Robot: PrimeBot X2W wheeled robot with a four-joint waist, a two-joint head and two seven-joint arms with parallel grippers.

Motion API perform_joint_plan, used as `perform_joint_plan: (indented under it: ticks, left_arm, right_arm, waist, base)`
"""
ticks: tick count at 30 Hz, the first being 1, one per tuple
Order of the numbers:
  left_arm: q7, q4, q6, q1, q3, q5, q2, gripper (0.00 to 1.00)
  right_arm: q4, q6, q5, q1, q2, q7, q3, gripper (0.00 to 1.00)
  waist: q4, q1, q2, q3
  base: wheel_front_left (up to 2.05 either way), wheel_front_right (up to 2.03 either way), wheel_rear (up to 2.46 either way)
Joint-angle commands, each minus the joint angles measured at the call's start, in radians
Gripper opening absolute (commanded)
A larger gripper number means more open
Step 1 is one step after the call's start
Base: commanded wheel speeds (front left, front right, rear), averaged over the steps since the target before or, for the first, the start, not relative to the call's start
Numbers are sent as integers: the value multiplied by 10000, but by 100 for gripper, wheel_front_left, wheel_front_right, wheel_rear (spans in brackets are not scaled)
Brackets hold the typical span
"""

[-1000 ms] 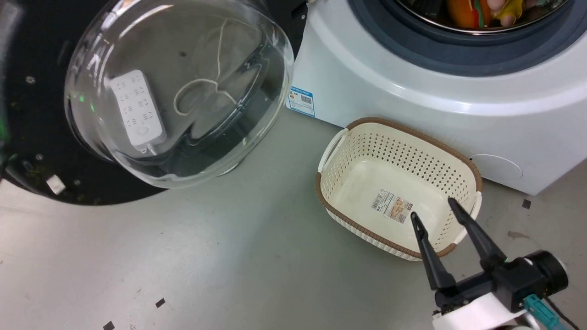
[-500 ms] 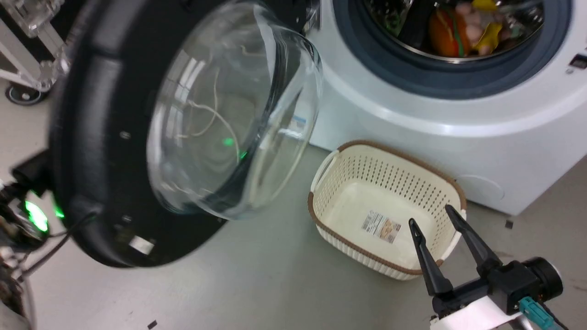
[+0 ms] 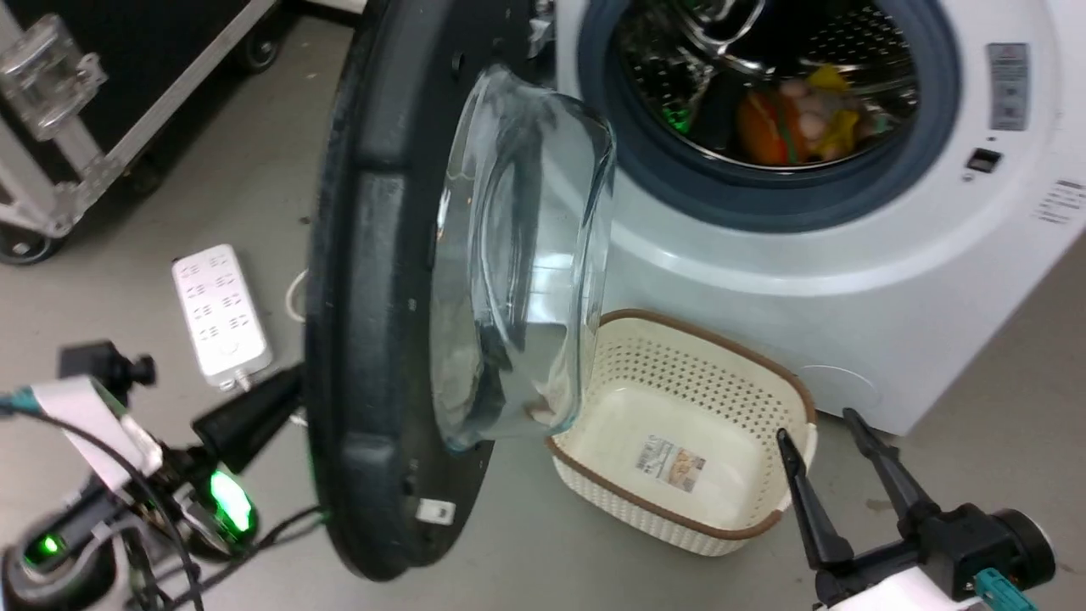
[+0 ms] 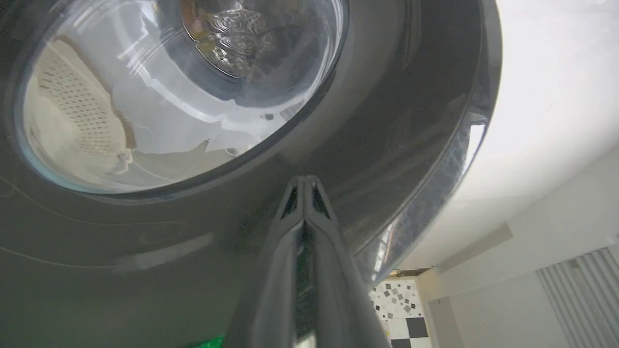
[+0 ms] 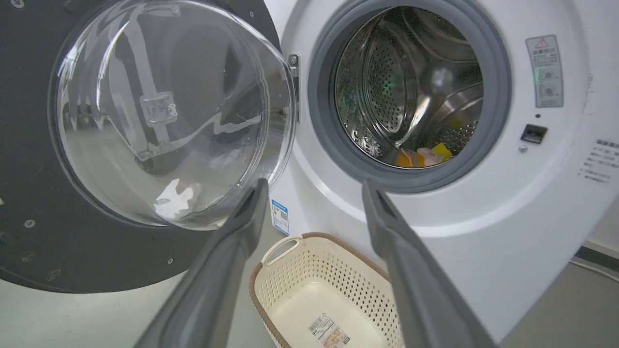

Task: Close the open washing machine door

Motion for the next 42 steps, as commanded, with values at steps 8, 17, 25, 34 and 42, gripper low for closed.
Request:
perform_joint_plan:
  ticks: [8,17,25,34,42]
  left_arm:
    - [-1456,-966,-281,1982,-2003,-2051,-158,0]
    - [-4184,-1226,-1223,2566,-4758,-3313,-160,0]
    - [-6460,-128,-2143,1502,-6646,-4084,-161,0]
    - [-9042,2272,-2411,-1089,-7175,-4342,-161,0]
    - [-10582,3854,-2541,-3120,-7224,-4759,-162,0]
  right_arm:
    - [-170,6,187,-18,45,-45,-773,100]
    - [-352,6,353,-307,46,-45,-1477,100]
    - [-313,6,568,-612,46,-46,-1558,100]
    - [-220,6,1026,-835,47,-46,-1337,100]
    - [-102,6,1346,-903,47,-46,-1065,100]
  waist:
    - [-1131,2,0,-22]
    - [-2698,2,0,513]
    - [-4459,2,0,1238]
    - [-6125,2,0,2199]
    - [-6731,2,0,2517]
  base:
    - [0,0,0]
    - [0,0,0]
    - [0,0,0]
    - [0,0,0]
    - [0,0,0]
